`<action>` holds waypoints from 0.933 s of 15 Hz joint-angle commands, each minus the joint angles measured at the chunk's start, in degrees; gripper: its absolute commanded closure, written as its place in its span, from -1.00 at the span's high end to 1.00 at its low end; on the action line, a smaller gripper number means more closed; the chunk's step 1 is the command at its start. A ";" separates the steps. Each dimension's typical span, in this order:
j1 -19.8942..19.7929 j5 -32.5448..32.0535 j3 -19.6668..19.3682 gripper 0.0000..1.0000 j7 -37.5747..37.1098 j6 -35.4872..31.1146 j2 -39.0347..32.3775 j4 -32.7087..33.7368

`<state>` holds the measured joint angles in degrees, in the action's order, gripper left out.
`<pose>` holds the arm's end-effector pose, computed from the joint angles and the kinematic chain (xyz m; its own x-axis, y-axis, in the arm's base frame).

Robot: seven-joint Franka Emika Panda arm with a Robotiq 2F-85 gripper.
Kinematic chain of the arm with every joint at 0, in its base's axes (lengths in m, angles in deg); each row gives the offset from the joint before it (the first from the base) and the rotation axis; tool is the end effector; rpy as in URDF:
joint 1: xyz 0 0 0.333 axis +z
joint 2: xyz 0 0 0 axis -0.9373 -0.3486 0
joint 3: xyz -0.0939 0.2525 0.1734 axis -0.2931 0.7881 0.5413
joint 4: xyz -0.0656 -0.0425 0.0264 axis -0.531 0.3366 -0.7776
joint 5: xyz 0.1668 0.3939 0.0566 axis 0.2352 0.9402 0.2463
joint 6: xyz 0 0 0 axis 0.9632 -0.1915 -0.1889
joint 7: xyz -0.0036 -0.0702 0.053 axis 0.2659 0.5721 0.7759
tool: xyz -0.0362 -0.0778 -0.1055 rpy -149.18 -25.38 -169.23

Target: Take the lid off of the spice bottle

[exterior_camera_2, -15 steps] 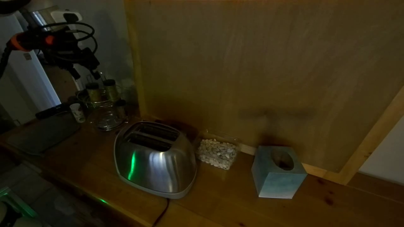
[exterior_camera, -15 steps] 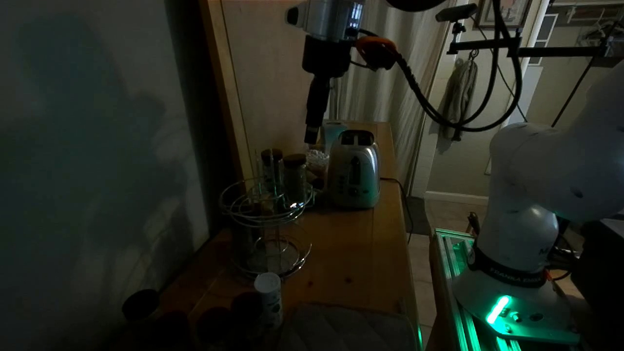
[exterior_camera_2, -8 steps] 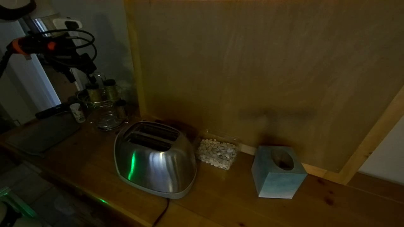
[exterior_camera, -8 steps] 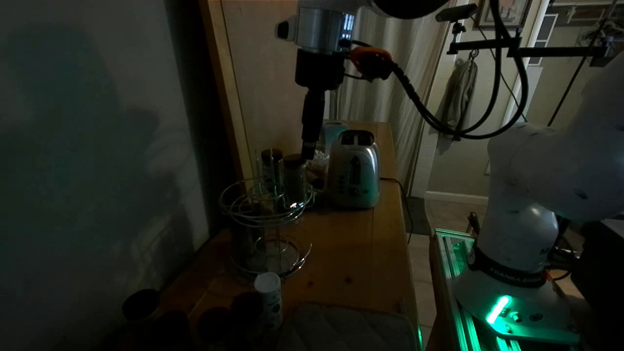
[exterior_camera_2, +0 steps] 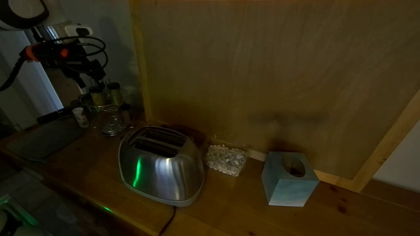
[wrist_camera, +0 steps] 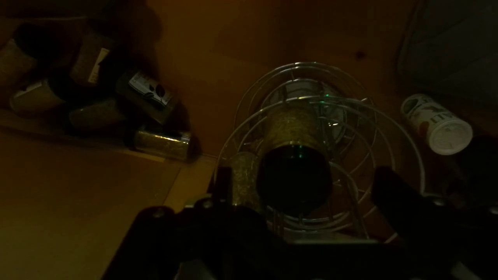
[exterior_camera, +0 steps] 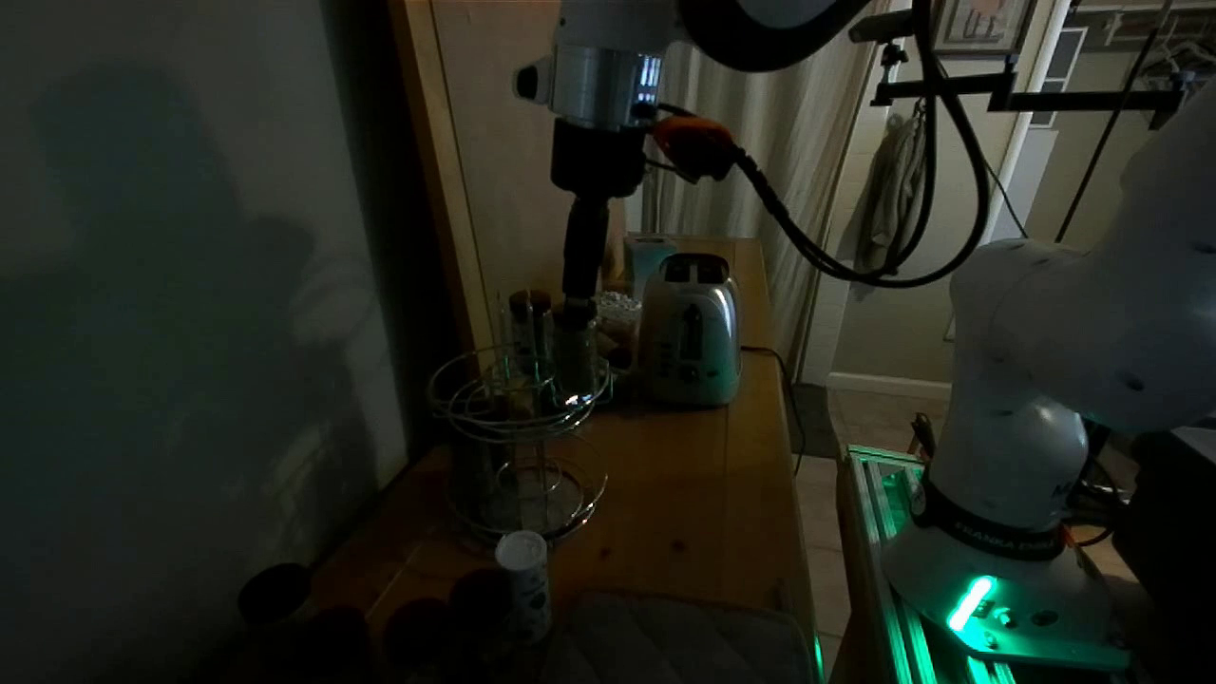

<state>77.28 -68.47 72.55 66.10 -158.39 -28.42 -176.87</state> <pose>0.4406 0.0935 0.4526 0.9512 0.2698 0.1497 0.2556 -0.9608 0.1077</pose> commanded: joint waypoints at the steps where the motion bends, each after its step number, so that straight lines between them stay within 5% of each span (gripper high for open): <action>1: -0.06 1.22 -0.11 0.24 0.92 -0.81 -2.70 1.90; 6: -0.27 0.86 -0.14 -0.49 1.08 -0.79 -3.71 2.72; 14: -0.62 0.36 -0.29 -0.51 1.10 -0.70 -2.81 3.25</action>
<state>77.17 -68.47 72.43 66.10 -159.03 -30.92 -175.40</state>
